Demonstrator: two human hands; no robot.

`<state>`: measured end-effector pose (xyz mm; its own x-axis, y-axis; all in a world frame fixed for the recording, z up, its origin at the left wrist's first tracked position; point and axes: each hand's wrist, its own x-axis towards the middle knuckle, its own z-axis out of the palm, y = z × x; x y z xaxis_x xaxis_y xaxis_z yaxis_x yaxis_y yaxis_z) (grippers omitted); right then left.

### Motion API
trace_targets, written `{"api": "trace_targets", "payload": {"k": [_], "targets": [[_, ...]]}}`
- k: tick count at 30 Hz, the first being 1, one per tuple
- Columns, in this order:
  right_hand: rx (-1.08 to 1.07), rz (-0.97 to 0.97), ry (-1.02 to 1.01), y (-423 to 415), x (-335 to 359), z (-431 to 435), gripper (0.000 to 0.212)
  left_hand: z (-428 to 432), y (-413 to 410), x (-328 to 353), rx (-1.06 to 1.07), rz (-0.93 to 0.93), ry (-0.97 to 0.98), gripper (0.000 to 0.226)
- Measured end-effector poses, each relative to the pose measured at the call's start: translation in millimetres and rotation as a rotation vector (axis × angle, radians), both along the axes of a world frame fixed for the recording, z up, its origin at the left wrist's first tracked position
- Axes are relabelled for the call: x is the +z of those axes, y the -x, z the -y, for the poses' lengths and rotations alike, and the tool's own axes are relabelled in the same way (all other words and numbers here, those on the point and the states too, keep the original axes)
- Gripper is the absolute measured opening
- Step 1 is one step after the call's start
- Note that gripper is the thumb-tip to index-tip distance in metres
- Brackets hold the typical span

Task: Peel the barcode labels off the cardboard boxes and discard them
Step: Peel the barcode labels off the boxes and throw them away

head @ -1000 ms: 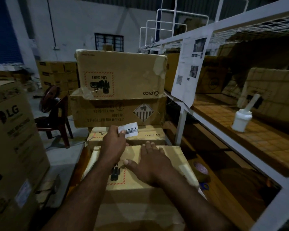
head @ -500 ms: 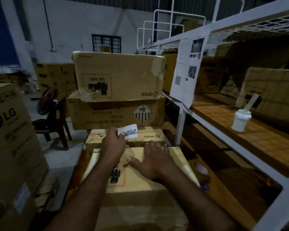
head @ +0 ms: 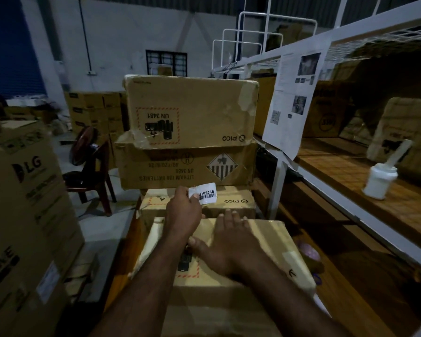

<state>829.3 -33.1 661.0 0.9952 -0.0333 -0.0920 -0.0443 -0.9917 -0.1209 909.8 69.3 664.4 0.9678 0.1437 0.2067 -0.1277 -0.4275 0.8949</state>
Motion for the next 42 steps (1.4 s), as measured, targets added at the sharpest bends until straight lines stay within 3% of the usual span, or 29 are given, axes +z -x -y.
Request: {"api": "trace_targets", "payload": {"k": [5,12,14,20,24,27,31,37,39,42], "targets": [[0.248,-0.035,-0.019,58,3,7,0.104,-1,-5,-1,0.015,0.007,0.022,0.012],[0.023,-0.036,-0.029,30,14,46,0.121,-2,-3,0,0.015,-0.020,0.048,0.012],[0.034,-0.014,-0.022,16,11,28,0.115,-1,-4,0,0.017,-0.015,0.049,0.009],[0.369,-0.021,-0.033,62,4,0,0.100,-4,-3,4,-0.014,-0.048,0.138,0.013],[0.296,0.179,-0.140,58,2,11,0.088,-9,1,6,-0.059,-0.045,0.176,0.008],[0.245,0.351,-0.234,45,-1,1,0.063,-13,3,9,-0.056,0.010,0.176,0.013],[0.220,0.418,-0.208,35,-4,-5,0.034,-13,11,12,-0.098,0.067,0.238,0.015],[0.134,0.521,-0.177,27,-11,-13,0.025,-22,28,7,-0.193,0.028,0.338,0.009],[0.061,0.509,-0.260,24,-11,-11,0.025,-32,36,8,-0.222,-0.010,0.367,0.009],[-0.125,0.511,-0.752,21,0,-1,0.017,-49,51,16,-0.275,-0.062,0.392,0.010]]}}
